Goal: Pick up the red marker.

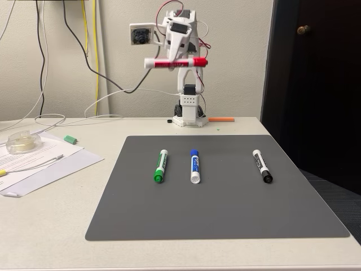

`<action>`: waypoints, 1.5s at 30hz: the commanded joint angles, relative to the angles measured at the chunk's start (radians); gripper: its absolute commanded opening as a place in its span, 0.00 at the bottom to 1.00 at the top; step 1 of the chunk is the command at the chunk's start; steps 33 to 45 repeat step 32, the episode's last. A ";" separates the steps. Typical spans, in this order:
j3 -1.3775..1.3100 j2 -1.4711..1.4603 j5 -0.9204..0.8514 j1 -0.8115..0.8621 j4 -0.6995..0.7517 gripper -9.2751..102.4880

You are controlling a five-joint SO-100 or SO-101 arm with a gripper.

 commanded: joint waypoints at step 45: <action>0.735 0.546 -0.005 -0.032 -0.382 0.08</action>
